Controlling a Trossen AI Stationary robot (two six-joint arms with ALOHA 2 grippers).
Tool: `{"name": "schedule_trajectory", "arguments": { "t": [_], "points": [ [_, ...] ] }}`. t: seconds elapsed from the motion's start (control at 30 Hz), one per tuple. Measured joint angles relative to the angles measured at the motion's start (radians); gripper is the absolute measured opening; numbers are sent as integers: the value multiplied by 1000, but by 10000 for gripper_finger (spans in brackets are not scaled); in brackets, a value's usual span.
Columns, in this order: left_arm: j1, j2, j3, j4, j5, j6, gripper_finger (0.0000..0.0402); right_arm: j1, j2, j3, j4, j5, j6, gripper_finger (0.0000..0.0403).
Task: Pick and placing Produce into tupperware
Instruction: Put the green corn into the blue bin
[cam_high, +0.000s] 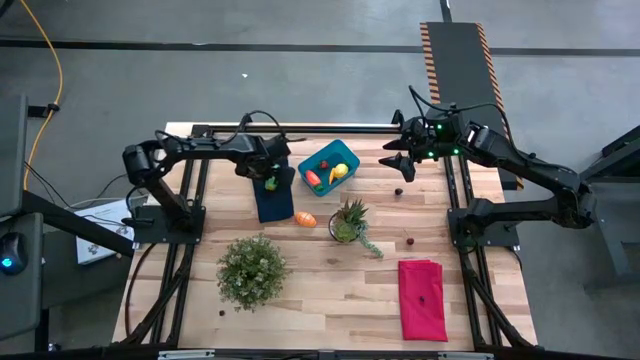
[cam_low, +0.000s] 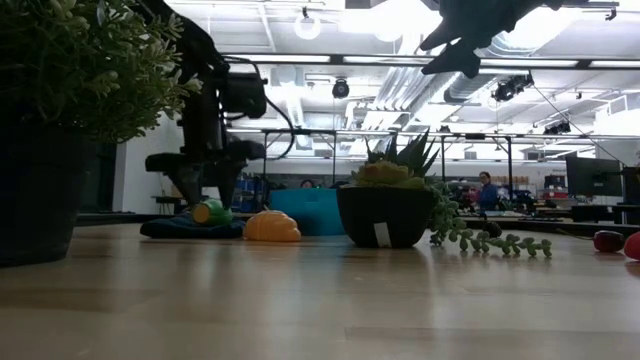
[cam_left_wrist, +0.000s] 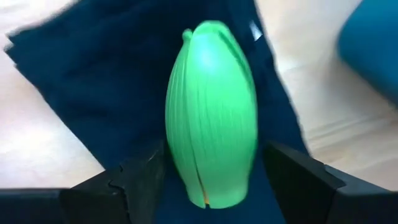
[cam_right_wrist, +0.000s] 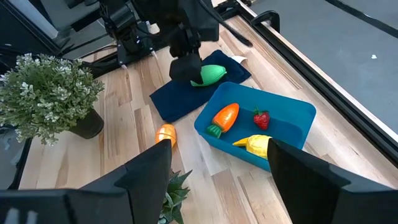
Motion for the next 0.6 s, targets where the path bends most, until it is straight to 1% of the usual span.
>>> {"name": "schedule_trajectory", "arguments": {
  "t": [0.17,0.33,0.6],
  "points": [
    [0,39,0,2,20,1,257,0,0,0,0,0,3,256],
    [0,46,0,7,18,3,250,0,0,0,0,0,9,256],
    [0,46,0,8,3,3,217,0,0,0,0,0,10,256]
  ]
}}
